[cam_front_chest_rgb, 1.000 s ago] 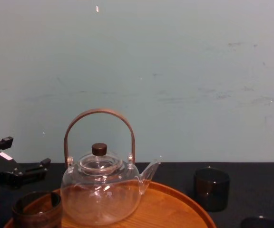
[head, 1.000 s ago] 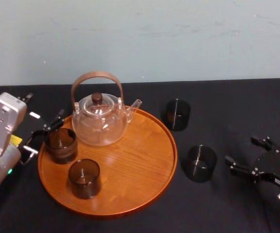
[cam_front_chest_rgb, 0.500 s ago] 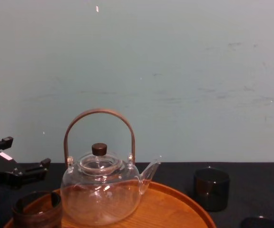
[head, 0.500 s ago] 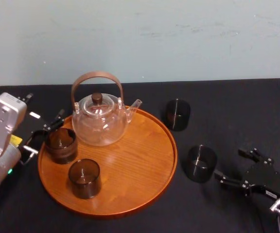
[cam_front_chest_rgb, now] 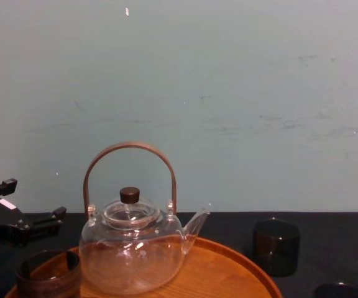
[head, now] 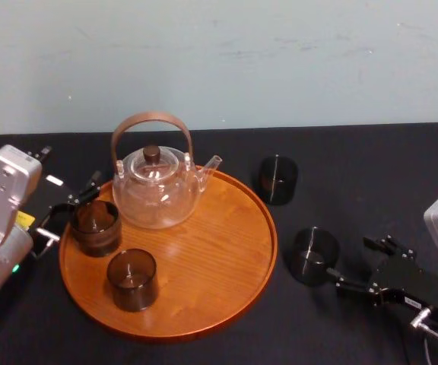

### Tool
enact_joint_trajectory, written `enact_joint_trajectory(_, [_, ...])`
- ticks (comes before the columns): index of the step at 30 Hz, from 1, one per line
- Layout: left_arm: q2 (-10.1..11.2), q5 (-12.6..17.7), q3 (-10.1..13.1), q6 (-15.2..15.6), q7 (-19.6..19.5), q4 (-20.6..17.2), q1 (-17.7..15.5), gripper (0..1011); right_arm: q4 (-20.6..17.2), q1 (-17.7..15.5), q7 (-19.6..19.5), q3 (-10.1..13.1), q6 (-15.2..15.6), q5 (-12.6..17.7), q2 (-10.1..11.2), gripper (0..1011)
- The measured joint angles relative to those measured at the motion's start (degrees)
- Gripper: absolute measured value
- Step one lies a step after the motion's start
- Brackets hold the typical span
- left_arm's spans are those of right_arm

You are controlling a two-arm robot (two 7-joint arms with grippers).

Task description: Pick up the glass from the table and place it on the tray.

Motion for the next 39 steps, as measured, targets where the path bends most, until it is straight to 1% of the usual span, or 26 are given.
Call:
enact_joint_trajectory(9, [0.00, 0.00, 0.00, 0.00, 0.00, 0.00, 0.00, 1002, 1.61, 2.18, 1.75, -0.80, 1.93, -1.35, -1.58, 1002])
enact_joint_trajectory(21, [0.00, 0.00, 0.00, 0.00, 0.00, 0.00, 0.00, 1001, 3.63, 4.61, 3.26, -1.53, 3.44, -2.57, -3.77, 1002])
enact_joint_trajectory(30, [0.00, 0.00, 0.00, 0.00, 0.00, 0.00, 0.00, 1001, 5.76, 7.25, 4.44, -2.91, 4.18, -3.51, -5.03, 1002])
enact_joint_trajectory(32, [0.00, 0.00, 0.00, 0.00, 0.00, 0.00, 0.00, 1001, 6.45, 8.27, 4.85, -3.57, 4.29, -3.97, -5.40, 1002])
enact_joint_trajectory(39, [0.00, 0.00, 0.00, 0.00, 0.00, 0.00, 0.00, 1001, 7.69, 10.09, 5.22, -4.58, 4.89, -4.68, -6.20, 1002])
